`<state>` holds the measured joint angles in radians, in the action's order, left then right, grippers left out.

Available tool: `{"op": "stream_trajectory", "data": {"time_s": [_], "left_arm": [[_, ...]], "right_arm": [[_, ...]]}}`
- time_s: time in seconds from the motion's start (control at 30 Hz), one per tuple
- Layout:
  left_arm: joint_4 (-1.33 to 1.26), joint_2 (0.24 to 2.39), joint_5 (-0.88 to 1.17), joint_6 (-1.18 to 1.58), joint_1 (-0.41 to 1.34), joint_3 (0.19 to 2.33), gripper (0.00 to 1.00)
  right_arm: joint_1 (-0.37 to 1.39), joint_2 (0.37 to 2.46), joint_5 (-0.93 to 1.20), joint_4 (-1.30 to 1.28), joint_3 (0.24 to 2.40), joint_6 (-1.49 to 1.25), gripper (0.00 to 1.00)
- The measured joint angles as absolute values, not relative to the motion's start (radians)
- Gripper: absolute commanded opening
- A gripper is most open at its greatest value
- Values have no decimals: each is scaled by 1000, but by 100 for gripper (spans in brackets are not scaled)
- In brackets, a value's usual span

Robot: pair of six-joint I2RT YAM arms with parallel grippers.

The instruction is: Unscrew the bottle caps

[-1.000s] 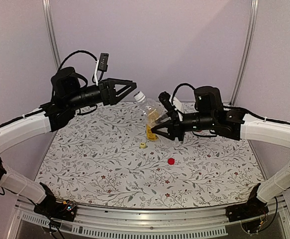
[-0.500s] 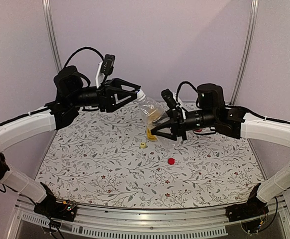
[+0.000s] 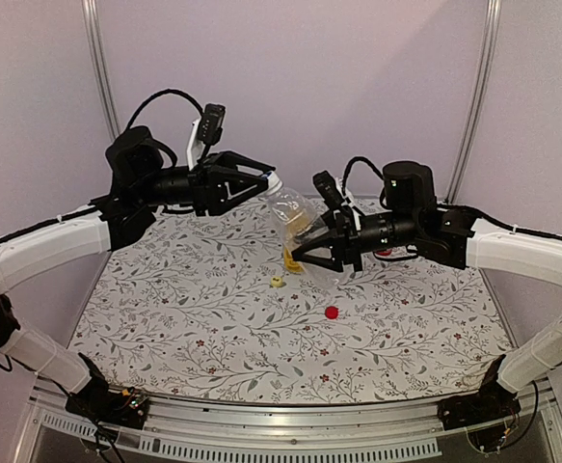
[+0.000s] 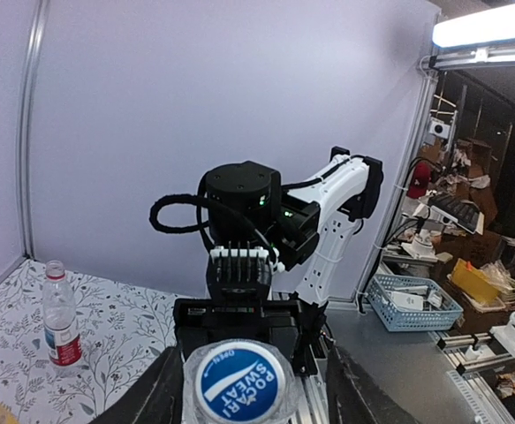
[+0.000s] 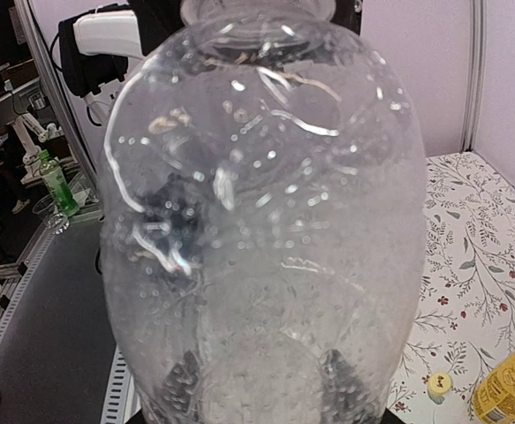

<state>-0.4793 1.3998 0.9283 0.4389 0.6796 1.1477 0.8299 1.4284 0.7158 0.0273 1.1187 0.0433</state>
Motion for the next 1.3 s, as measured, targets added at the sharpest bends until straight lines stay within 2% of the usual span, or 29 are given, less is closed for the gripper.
{"op": "stream_trajectory", "data": {"time_s": [0.3, 0.57, 0.73, 1.07, 1.2, 1.3], "left_arm": [[-482, 1419, 931, 442, 690, 1161, 43], [-484, 1423, 926, 447, 691, 1163, 28], [-464, 1423, 862, 455, 691, 1163, 19], [-343, 1439, 436, 672, 729, 1189, 22], [-305, 1471, 330, 752, 737, 1223, 22], [-273, 1492, 286, 788, 742, 1239, 30]], "right_arm": [[830, 1429, 718, 31, 1119, 40, 30], [830, 1430, 719, 31, 1118, 41, 30], [831, 1430, 635, 15, 1126, 41, 29], [873, 1459, 168, -126, 1226, 136, 29], [899, 1487, -22, -130, 1250, 194, 28], [904, 1497, -94, -133, 1249, 221, 28]]}}
